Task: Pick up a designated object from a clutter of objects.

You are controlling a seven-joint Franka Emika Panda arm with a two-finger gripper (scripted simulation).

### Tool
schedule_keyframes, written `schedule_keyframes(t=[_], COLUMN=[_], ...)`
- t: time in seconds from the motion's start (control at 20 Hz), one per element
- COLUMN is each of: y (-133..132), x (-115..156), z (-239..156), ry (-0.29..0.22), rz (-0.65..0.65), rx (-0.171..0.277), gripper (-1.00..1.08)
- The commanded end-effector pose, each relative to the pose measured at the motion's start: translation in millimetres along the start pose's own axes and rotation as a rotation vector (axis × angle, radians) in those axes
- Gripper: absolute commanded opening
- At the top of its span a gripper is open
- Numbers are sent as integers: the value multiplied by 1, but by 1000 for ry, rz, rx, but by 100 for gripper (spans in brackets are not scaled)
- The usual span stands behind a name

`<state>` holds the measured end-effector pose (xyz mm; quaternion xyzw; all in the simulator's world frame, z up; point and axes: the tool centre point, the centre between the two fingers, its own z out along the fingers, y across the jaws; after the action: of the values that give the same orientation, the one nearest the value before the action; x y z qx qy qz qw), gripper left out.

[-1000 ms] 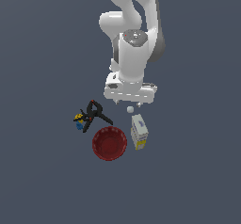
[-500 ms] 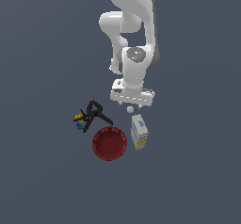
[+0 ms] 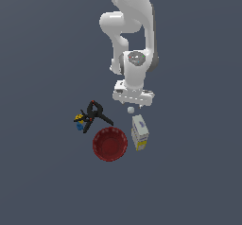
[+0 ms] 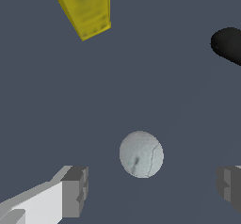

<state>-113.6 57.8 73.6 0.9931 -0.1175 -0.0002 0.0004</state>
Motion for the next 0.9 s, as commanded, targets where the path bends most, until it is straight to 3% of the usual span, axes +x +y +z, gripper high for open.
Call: schedule_keyframes(t=[0.0,0.85], y=[0,0], x=[-3,-3], z=[2,43], ry=[0,0], rz=[4,3], rx=[1,1], gripper=[100,100])
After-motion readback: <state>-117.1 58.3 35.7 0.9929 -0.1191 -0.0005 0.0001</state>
